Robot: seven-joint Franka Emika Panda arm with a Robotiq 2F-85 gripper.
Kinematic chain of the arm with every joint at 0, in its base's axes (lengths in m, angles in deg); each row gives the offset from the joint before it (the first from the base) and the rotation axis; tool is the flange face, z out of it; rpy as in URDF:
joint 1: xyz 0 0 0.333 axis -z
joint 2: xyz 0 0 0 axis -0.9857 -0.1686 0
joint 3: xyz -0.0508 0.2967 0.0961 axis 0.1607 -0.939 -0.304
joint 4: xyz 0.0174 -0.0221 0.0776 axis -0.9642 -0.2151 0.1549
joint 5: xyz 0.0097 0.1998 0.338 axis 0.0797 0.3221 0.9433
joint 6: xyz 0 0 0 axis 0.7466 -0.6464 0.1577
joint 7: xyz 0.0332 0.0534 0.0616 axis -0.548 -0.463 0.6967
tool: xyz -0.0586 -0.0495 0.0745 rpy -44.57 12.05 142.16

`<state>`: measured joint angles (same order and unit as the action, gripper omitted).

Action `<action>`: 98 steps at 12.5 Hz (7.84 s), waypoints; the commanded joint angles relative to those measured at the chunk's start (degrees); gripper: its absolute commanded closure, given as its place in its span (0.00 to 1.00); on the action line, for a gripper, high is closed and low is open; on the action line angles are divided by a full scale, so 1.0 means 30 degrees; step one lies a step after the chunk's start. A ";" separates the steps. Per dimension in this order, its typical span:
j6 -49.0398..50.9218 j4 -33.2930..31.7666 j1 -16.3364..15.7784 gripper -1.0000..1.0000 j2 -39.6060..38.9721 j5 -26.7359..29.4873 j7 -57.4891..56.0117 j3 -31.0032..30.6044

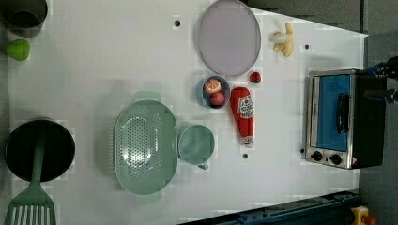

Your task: Pick Ketchup from the table and place it in strainer.

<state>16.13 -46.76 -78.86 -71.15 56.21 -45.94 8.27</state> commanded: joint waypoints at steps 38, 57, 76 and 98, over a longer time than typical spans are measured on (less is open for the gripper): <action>-1.6475 -1.0018 0.1701 0.39 -0.8316 0.0139 -1.9813 -0.3207; -0.6308 -0.5752 0.0412 0.39 -0.1492 0.0332 -0.5676 -1.1183; -1.2653 -0.4734 -0.0194 0.00 -0.6510 -0.2699 0.3060 -1.2701; 0.3012 0.0433 0.4126 0.00 0.1484 -0.0118 0.1273 -0.3593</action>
<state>24.96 -47.87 -64.75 -67.09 55.07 -40.32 -0.41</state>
